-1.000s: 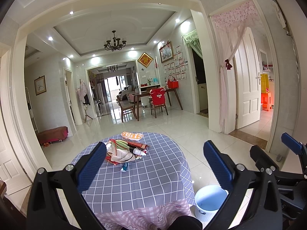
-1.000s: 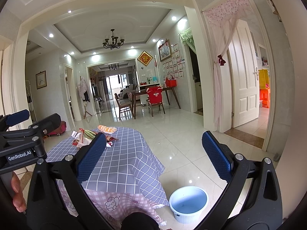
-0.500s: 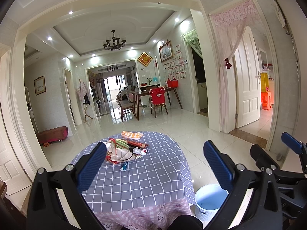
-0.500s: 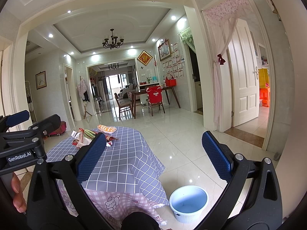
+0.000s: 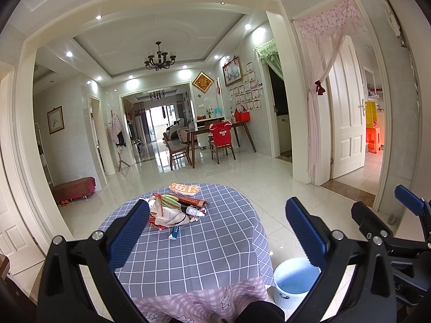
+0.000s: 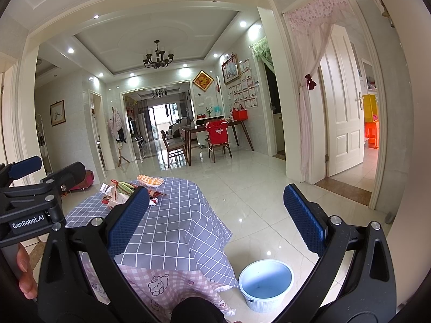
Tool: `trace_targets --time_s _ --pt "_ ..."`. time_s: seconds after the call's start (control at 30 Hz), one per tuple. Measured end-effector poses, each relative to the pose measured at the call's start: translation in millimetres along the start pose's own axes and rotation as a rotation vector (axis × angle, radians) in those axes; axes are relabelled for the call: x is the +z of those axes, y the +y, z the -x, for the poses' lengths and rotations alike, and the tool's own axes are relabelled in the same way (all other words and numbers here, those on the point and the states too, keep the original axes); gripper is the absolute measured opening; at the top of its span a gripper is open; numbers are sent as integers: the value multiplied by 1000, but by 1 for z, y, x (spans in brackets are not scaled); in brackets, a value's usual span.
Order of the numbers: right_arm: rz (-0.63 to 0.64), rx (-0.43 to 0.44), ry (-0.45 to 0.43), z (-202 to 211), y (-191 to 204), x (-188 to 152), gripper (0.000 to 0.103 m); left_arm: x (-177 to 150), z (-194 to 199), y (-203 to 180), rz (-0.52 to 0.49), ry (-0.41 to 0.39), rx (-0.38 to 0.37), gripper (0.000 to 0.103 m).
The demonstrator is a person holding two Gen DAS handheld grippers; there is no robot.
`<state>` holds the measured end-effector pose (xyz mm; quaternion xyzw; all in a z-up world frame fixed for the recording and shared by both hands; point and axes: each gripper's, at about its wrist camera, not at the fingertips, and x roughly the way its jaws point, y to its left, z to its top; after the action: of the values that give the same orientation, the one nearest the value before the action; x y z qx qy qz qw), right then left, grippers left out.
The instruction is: Collect trash
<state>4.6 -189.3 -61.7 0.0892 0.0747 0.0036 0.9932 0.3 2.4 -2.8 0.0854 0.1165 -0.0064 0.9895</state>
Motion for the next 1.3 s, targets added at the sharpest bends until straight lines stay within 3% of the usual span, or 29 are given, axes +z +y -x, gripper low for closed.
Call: trace_targets --time_s 0.47,0.77,0.97,1.3 --pt "-12 -6 22 -9 1 -6 98 -17 -17 -4 -6 25 -7 99" --pt "-14 -40 75 -45 -6 -4 98 -19 -60 -11 -8 91 -46 99" --pt "-11 -51 127 -71 10 -5 98 -15 -87 -4 -3 141 -55 99" --pt "12 -34 255 -149 41 1 98 -23 -160 37 28 279 -41 99"
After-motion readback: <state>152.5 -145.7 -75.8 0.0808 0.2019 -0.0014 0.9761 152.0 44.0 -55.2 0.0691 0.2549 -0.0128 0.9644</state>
